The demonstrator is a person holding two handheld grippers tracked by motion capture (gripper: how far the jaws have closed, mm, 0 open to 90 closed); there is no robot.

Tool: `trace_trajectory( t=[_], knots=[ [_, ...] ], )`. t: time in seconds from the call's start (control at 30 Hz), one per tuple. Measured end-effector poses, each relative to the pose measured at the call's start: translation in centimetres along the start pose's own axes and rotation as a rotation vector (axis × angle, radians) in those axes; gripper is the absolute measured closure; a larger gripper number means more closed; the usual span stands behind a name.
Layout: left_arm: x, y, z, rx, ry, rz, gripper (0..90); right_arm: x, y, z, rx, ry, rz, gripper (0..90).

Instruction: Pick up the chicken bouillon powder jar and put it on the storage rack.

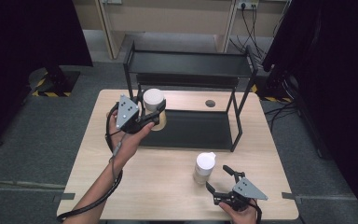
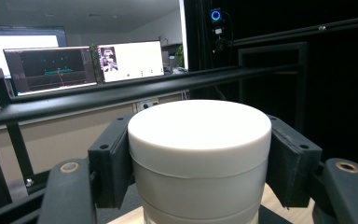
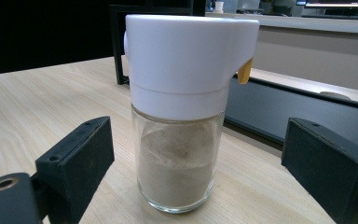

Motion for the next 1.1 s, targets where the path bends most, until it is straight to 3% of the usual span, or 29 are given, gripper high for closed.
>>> trace_trajectory(
  t=[0.4, 1.1],
  knots=[
    [-0.7, 1.9, -0.7, 0.018, 0.017, -0.010, 33.0, 0.0, 0.0, 0.0, 0.001, -0.001, 0.000, 9.3],
    [-2.4, 4.5, -1.9, 0.022, 0.066, 0.008, 33.1, 0.0, 0.0, 0.0, 0.003, -0.005, -0.001, 9.4]
  ],
)
Point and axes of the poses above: each handheld gripper's, and its own axes: z roughly backward along the jaws, y roughly out of its top, x roughly to its right, the point moved 9 cm from there along -z, roughly forward along the jaws, and after that the axes turned 11 degrees about -z, right-handed, at the moved point
